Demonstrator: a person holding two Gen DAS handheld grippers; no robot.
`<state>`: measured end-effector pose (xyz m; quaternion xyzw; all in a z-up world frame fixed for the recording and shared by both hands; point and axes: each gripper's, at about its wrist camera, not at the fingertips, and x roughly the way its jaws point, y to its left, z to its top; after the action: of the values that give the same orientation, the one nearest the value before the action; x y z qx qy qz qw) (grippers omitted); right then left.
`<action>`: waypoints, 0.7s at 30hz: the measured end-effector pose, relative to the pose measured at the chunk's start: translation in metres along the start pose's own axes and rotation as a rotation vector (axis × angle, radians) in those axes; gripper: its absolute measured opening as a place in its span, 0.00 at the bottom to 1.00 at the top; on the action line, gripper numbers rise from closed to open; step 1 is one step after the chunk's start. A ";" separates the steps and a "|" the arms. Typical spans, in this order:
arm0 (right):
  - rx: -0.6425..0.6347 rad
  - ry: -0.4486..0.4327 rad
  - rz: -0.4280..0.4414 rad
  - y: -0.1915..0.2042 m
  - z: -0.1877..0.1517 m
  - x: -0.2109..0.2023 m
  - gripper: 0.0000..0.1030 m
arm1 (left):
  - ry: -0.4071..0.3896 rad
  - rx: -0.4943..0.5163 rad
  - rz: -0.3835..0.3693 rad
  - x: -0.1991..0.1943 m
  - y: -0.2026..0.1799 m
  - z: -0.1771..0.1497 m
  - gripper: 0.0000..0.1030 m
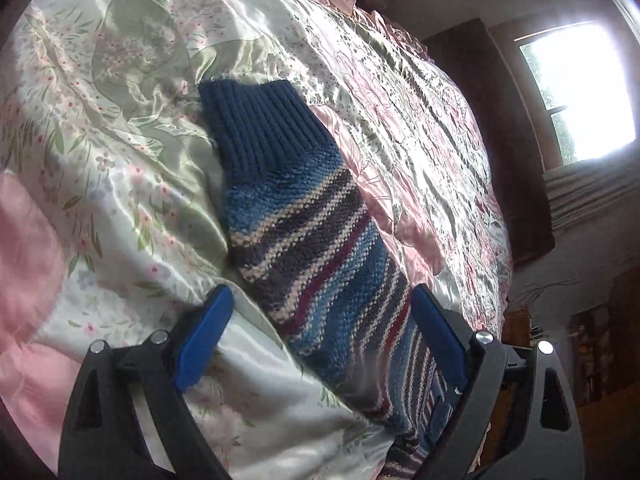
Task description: Fold small clothes
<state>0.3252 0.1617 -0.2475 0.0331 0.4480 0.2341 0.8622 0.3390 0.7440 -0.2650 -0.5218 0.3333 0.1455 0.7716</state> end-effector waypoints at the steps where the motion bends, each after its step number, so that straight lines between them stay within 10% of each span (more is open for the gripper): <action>1: -0.004 0.004 0.001 0.001 0.000 0.001 0.88 | -0.023 0.016 0.013 0.000 -0.001 0.008 0.87; 9: 0.010 0.030 0.015 0.009 0.002 0.018 0.88 | -0.069 -0.018 0.050 0.003 0.021 0.073 0.87; 21: -0.010 0.067 0.010 0.023 -0.009 0.032 0.88 | -0.100 -0.029 -0.008 0.022 0.017 0.082 0.81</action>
<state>0.3255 0.1947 -0.2709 0.0230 0.4752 0.2415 0.8457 0.3750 0.8221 -0.2723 -0.5263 0.2903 0.1731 0.7803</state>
